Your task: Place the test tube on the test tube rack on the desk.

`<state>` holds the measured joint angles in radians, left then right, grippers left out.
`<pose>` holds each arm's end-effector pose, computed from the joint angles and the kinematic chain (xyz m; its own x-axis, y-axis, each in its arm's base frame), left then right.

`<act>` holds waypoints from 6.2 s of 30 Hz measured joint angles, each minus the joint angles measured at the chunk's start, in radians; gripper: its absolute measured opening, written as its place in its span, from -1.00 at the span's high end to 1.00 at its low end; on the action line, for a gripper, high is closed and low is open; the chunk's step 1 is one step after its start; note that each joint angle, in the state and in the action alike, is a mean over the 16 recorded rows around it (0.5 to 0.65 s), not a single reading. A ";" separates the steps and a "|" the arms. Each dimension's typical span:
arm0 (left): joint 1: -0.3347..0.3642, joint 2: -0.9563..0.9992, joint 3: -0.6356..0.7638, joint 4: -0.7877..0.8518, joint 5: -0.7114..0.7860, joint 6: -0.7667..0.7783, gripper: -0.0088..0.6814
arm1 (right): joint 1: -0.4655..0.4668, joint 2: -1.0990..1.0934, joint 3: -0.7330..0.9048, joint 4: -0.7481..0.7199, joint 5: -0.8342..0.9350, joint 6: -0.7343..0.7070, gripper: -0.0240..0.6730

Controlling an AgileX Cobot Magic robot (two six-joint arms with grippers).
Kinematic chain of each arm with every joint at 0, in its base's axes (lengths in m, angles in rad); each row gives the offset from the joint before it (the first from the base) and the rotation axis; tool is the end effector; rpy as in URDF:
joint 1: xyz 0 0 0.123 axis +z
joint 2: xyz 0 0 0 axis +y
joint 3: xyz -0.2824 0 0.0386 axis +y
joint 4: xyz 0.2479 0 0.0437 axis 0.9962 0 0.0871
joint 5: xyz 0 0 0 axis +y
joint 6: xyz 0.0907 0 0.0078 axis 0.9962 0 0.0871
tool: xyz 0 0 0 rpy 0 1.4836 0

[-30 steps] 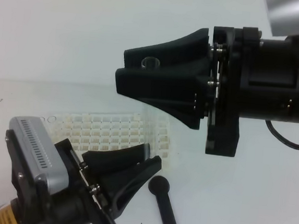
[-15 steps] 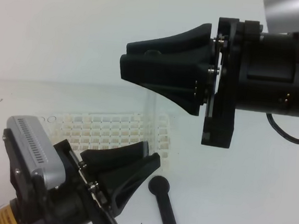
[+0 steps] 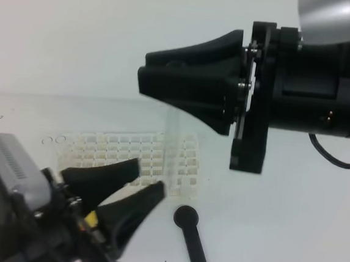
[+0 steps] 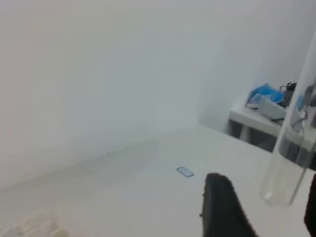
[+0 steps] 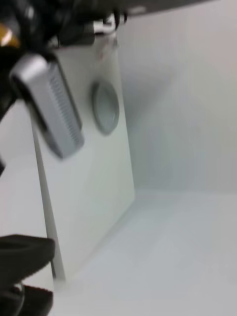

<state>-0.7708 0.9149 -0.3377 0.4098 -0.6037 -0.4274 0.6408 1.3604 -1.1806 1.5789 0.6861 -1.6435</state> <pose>0.1137 -0.1390 0.2781 -0.0177 -0.0967 -0.9952 0.8419 0.5354 -0.0670 0.2064 0.2260 0.3999 -0.0085 -0.0663 -0.9978 -0.9709 0.2392 -0.0077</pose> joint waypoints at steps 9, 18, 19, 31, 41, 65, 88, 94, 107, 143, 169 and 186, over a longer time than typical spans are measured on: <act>0.001 -0.283 0.000 0.004 0.371 0.013 0.51 | 0.001 0.000 0.000 0.003 -0.110 -0.034 0.59; 0.001 -0.587 0.002 0.020 0.736 0.017 0.93 | 0.001 0.000 0.000 0.003 -0.150 -0.044 0.59; 0.001 -0.616 0.003 0.018 0.768 0.018 0.94 | 0.001 0.000 0.000 0.003 -0.148 -0.044 0.59; 0.001 -0.803 0.047 -0.067 0.921 0.018 0.97 | 0.001 0.000 0.000 0.003 -0.105 -0.045 0.59; 0.001 -0.813 0.069 -0.115 0.943 0.016 0.98 | 0.001 0.000 0.000 0.003 -0.085 -0.045 0.59; 0.113 -0.858 0.199 -0.124 0.970 0.014 0.98 | 0.001 0.000 0.000 0.000 -0.055 -0.045 0.59; 0.240 -0.923 0.341 -0.157 0.970 0.014 0.98 | 0.001 0.001 0.002 0.000 -0.233 -0.059 0.59; 0.240 -0.923 0.341 -0.156 0.967 0.014 0.98 | 0.001 0.002 0.008 -0.035 -0.400 -0.023 0.59; 0.240 -0.923 0.341 -0.156 0.967 0.014 0.98 | 0.051 0.062 0.017 -0.738 -0.752 0.808 0.59; 0.240 -0.923 0.341 -0.156 0.966 0.014 0.98 | 0.341 0.675 -0.171 -1.307 -1.420 1.381 0.60; 0.240 -0.923 0.341 -0.156 0.966 0.014 0.98 | 0.348 0.824 -0.296 -1.316 -1.435 1.356 0.60; 0.240 -0.923 0.341 -0.156 0.965 0.014 0.98 | 0.358 0.821 -0.302 -1.313 -1.393 1.321 0.60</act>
<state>-0.5310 -0.0081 0.0037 0.2534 0.3617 -0.4134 0.9992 2.1813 -1.4821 0.2660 -0.7068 -0.3222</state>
